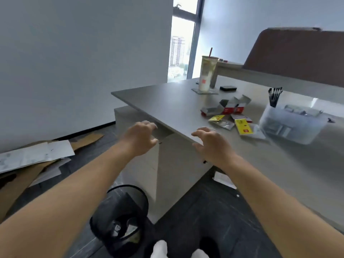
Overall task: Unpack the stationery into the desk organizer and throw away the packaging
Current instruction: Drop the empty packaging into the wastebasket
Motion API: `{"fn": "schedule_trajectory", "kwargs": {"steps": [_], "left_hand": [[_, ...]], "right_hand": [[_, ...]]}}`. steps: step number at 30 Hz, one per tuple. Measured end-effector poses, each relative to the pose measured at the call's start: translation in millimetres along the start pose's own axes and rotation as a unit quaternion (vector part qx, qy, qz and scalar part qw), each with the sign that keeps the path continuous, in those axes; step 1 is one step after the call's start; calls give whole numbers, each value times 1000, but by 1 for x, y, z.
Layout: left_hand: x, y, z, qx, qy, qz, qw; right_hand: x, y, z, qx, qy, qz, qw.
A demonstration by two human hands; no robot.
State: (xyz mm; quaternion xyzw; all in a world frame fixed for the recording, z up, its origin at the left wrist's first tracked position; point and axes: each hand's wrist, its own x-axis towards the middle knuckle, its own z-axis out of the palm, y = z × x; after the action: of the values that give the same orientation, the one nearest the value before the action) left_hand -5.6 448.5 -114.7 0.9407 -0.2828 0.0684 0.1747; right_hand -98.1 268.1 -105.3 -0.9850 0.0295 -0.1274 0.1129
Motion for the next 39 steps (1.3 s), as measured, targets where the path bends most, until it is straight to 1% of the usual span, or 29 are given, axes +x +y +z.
{"fn": "schedule_trajectory", "kwargs": {"steps": [5,9,13,17,19,23,25,29,31,34,36,39], "left_hand": [[36,68,20,-26,-29,50,998],[73,103,41,-34,-21,71,997],[108,121,59,-56,-30,67,996],[141,133,74,-98,-35,26,994],[154,142,80,-101,-36,2,994],[160,155,91,-42,-40,-25,998],[159,156,93,-37,-47,-34,998],[158,153,87,-74,-63,-67,993],[156,152,82,-113,-74,-76,988],[152,151,76,-173,-89,-83,978],[150,150,73,-186,-93,-86,974],[151,147,72,-202,-78,-89,972]], "right_hand": [[-17,75,-30,-14,35,91,995],[-4,128,-33,0,42,178,983],[22,155,-28,18,30,227,973],[45,166,-23,29,27,278,960],[51,171,-19,23,12,289,957],[54,176,-19,47,4,286,957],[53,175,-20,55,1,285,957],[50,172,-23,30,-28,307,951],[47,171,-26,28,-33,313,949],[44,169,-29,61,-32,312,948],[43,169,-30,91,-43,316,943],[42,170,-33,116,-51,309,942]]}}
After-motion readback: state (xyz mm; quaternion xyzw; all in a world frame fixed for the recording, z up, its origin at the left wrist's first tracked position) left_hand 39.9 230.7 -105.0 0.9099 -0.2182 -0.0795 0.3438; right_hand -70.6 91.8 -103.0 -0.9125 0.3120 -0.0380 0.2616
